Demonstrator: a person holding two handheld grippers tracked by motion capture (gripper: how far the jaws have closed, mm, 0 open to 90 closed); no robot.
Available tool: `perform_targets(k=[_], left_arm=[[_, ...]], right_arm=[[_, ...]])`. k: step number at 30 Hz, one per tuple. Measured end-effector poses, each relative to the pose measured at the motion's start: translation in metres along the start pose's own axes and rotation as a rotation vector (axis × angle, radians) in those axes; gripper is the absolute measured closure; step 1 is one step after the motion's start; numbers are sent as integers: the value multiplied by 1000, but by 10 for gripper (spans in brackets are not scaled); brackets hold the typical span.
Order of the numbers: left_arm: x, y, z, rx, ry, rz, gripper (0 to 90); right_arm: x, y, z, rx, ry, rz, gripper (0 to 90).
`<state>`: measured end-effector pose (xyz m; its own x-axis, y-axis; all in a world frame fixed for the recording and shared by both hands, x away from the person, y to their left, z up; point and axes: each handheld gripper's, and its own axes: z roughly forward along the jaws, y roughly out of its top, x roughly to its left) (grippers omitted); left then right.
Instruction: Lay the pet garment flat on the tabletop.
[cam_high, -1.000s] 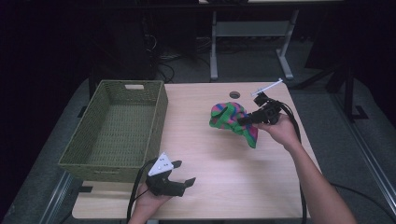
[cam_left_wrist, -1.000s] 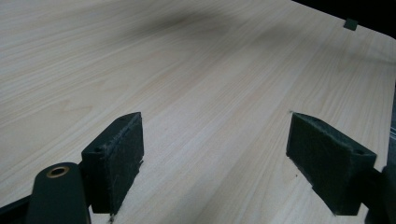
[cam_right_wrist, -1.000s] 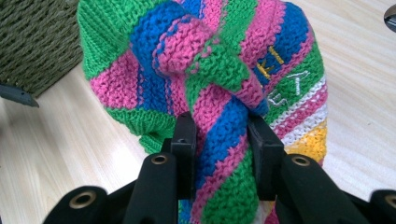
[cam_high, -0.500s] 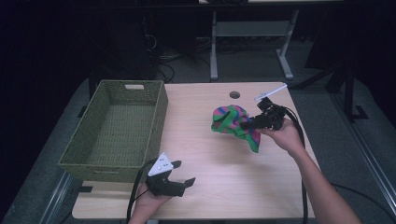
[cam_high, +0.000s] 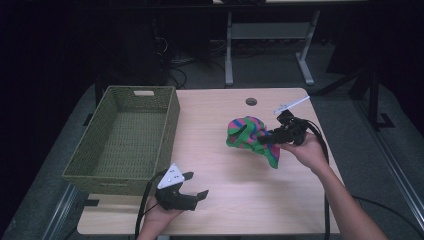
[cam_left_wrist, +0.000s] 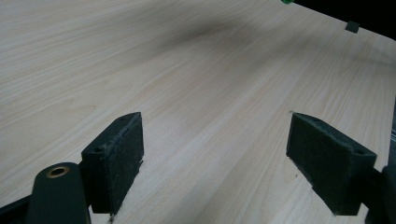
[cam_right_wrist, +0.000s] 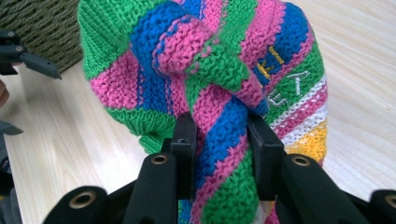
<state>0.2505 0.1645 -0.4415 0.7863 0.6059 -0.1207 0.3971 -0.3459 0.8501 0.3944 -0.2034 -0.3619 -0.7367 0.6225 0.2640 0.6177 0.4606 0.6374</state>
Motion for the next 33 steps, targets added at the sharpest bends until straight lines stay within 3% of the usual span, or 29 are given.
perform_targets(k=[8,33], left_arm=[[0,0,-1,-6,2,-1,186],[0,0,-3,-19,0,-13,186]], right_arm=[[12,-6,-2,-4,11,-21,680],[27,-24,4,0,33,-37,679]])
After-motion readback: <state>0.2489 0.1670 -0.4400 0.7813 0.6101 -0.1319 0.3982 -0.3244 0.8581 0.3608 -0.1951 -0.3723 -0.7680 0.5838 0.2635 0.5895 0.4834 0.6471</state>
